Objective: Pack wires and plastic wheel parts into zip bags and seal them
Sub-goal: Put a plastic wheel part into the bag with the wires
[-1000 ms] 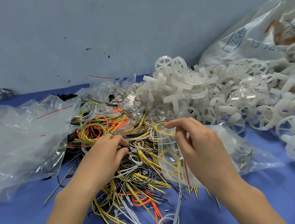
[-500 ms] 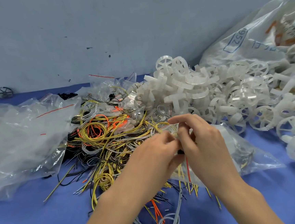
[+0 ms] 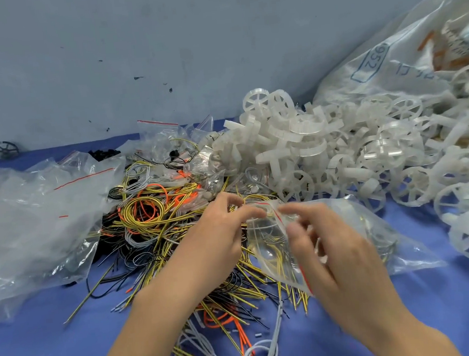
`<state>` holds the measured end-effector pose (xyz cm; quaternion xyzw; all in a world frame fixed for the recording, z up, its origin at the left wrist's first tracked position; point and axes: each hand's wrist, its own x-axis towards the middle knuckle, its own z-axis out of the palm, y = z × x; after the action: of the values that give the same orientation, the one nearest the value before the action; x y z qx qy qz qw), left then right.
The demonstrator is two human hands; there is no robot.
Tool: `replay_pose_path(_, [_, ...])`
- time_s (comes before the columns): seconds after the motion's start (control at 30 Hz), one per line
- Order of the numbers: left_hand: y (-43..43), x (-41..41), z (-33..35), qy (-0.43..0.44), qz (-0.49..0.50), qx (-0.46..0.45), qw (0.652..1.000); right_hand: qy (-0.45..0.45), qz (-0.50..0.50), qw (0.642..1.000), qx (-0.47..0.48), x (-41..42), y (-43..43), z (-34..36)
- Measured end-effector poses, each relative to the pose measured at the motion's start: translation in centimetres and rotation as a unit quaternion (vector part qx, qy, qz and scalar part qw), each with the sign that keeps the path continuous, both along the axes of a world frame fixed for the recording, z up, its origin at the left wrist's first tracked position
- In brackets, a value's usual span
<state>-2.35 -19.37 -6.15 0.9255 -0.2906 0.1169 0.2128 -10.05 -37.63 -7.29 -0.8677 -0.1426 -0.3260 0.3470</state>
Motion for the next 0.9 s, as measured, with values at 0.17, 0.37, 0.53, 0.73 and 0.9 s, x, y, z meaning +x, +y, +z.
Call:
replay_pose_path(0.17, [-1.1,0.7,-0.7,-0.055,0.011,0.091,0.994,-0.085,0.046,0.976,-0.194,-1.1,-1.4,-3.1])
replay_pose_path(0.37, [-1.8,1.4,-0.5,-0.119,0.019,0.079,0.990,-0.156,-0.048,0.975,-0.150,-0.1,-2.5,-5.2])
replay_pose_path(0.53, [-1.3,0.8,1.8,-0.042,0.001,-0.057,0.997,-0.074,-0.049,0.992,0.088,0.0,-2.1,-1.5])
replay_pose_path(0.73, [1.1,-3.7,10.0,-0.157,-0.078,-0.267,0.948,-0.182,-0.005,0.906,0.383,0.5,-1.7,7.9])
replay_pose_path(0.9, [4.1,-5.1,10.5,-0.151,0.006,-0.280,0.948,-0.083,0.075,0.897,0.427,1.9,1.1,8.9])
